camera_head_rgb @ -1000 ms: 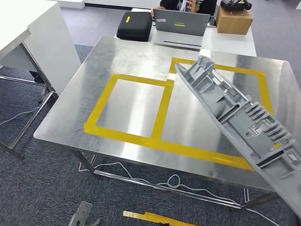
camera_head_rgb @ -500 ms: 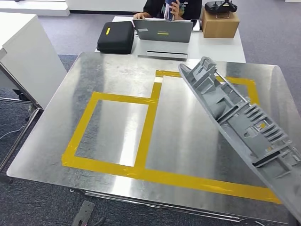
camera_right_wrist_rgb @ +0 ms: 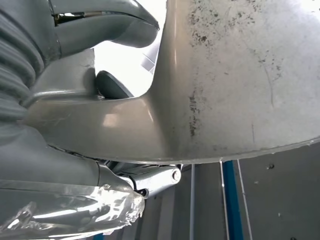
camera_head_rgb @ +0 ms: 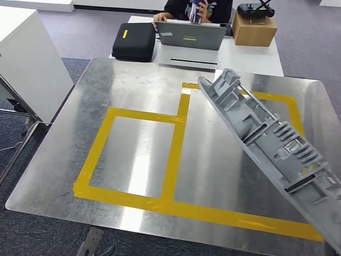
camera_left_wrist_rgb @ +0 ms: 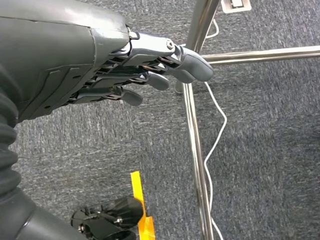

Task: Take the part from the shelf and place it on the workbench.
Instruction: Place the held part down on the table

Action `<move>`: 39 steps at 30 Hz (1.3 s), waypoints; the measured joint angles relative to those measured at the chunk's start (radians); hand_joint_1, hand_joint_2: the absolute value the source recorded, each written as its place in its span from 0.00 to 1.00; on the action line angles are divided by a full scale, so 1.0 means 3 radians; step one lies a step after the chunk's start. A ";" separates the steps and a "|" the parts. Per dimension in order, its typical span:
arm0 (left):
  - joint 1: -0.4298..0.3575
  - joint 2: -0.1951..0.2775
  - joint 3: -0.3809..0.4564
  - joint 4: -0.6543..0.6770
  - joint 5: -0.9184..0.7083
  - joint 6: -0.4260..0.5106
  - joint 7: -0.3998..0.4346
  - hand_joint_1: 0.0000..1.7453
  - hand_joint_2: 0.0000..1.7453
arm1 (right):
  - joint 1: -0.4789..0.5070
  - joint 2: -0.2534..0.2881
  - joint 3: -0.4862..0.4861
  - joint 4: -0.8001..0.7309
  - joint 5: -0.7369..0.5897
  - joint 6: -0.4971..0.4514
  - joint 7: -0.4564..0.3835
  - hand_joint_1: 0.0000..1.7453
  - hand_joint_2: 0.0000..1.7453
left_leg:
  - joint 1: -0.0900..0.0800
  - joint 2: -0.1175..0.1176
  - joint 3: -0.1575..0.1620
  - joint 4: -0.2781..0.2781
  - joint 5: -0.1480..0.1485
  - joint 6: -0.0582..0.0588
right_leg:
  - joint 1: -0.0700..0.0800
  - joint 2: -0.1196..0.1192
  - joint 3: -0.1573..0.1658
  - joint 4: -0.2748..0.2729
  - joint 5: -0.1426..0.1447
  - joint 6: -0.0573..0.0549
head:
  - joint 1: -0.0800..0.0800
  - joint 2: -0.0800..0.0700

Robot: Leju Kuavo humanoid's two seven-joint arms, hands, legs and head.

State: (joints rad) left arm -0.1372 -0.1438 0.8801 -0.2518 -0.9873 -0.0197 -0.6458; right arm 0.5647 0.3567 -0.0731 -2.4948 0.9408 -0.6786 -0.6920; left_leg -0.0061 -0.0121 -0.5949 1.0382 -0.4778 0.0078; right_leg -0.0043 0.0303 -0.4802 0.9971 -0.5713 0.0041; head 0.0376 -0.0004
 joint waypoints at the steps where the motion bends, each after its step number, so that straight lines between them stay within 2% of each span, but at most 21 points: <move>1: 0.0000 0.0002 0.0000 0.0000 0.0000 0.0002 0.0000 0.00 1.00 | 0.0000 0.0000 -0.0001 0.0002 -0.0008 0.0000 -0.0001 1.00 1.00 | 0.0000 0.0000 0.0000 0.0000 -0.0002 0.0003 | -0.0001 0.0000 0.0010 -0.0004 0.0000 0.0011 | 0.0000 0.0000; 7: 0.0007 0.0018 0.0000 0.0000 0.0023 0.0010 -0.0003 0.00 1.00 | 0.0084 0.0000 0.0005 0.0015 0.0044 0.0000 0.0120 1.00 1.00 | -0.0001 -0.0001 0.0017 0.0001 -0.0017 0.0014 | -0.0002 -0.0005 0.0011 -0.0011 -0.0017 0.0046 | -0.0001 0.0000; 13: 0.0057 0.0041 0.0009 0.0000 0.0050 0.0030 -0.0058 0.00 1.00 | 0.0346 0.0000 -0.0029 0.0160 0.0226 0.0000 0.0762 1.00 1.00 | 0.0005 -0.0006 0.0030 -0.0001 -0.0021 0.0015 | 0.0002 -0.0011 0.0018 -0.0011 -0.0023 0.0053 | -0.0003 0.0000; 16: 0.0100 0.0055 0.0014 0.0000 0.0041 0.0030 -0.0098 0.00 1.00 | 0.0505 0.0000 -0.0200 0.0351 0.0116 0.0039 0.1047 1.00 1.00 | 0.0008 -0.0007 0.0031 -0.0001 -0.0021 0.0014 | 0.0004 -0.0011 0.0019 -0.0011 -0.0025 0.0051 | -0.0002 0.0000; 21: 0.0130 0.0072 0.0015 0.0000 -0.0004 0.0009 -0.0123 0.00 1.00 | 0.0485 0.0000 -0.0900 0.0593 -0.0266 0.0472 0.1124 1.00 1.00 | 0.0007 -0.0007 0.0031 -0.0001 -0.0024 0.0011 | 0.0004 -0.0010 0.0019 -0.0011 -0.0027 0.0050 | -0.0002 0.0000; 24: 0.0129 0.0072 0.0015 0.0000 -0.0021 -0.0011 -0.0132 0.00 1.00 | 0.0301 0.0000 -0.1409 0.0676 -0.0416 0.0895 0.1063 1.00 1.00 | 0.0007 -0.0007 0.0032 -0.0001 -0.0024 0.0011 | 0.0004 -0.0010 0.0020 -0.0011 -0.0027 0.0050 | -0.0002 0.0000; 27: 0.0124 0.0068 0.0015 0.0000 -0.0035 -0.0035 -0.0151 0.00 1.00 | 0.0025 0.0000 -0.1961 0.0736 -0.0376 0.1419 0.0948 1.00 1.00 | 0.0007 -0.0007 0.0034 -0.0001 -0.0024 0.0011 | 0.0004 -0.0010 0.0022 -0.0011 -0.0027 0.0051 | -0.0002 0.0000; 30: 0.0117 0.0062 0.0015 0.0000 -0.0067 -0.0059 -0.0161 0.00 1.00 | -0.0358 -0.0001 -0.2579 0.0769 -0.0141 0.2080 0.0728 1.00 1.00 | 0.0006 -0.0006 0.0038 -0.0001 -0.0023 0.0012 | 0.0003 -0.0009 0.0025 -0.0011 -0.0025 0.0053 | -0.0002 0.0000; 34: 0.0091 0.0053 0.0010 0.0000 -0.0126 -0.0078 -0.0160 0.00 1.00 | -0.0924 -0.0070 -0.3405 0.0814 0.0451 0.2933 0.0364 1.00 1.00 | 0.0003 -0.0007 0.0039 -0.0001 -0.0019 0.0016 | 0.0000 -0.0011 0.0028 -0.0011 -0.0021 0.0058 | -0.0002 0.0000; 36: 0.0072 0.0044 0.0005 0.0000 -0.0149 -0.0090 -0.0152 0.00 1.00 | -0.1141 -0.0154 -0.3672 0.0855 0.0764 0.3124 0.0271 1.00 1.00 | 0.0001 -0.0008 0.0039 -0.0001 -0.0018 0.0017 | -0.0001 -0.0011 0.0029 -0.0011 -0.0020 0.0060 | -0.0001 0.0000; 39: 0.0036 0.0029 -0.0004 0.0000 -0.0176 -0.0101 -0.0113 0.00 1.00 | -0.1311 -0.0272 -0.3788 0.0938 0.1131 0.3131 0.0288 1.00 1.00 | 0.0000 -0.0007 0.0039 -0.0001 -0.0018 0.0018 | -0.0002 -0.0010 0.0029 -0.0011 -0.0020 0.0061 | -0.0002 0.0000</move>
State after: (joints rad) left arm -0.1265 -0.1352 0.8789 -0.2518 -1.0400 -0.0500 -0.6797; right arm 0.1714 0.2751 -1.2097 -2.2133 1.2800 0.2608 -0.6056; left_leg -0.0061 -0.0143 -0.5831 1.0381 -0.4832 0.0131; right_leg -0.0048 0.0271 -0.4714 0.9937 -0.5772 0.0222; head 0.0370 -0.0004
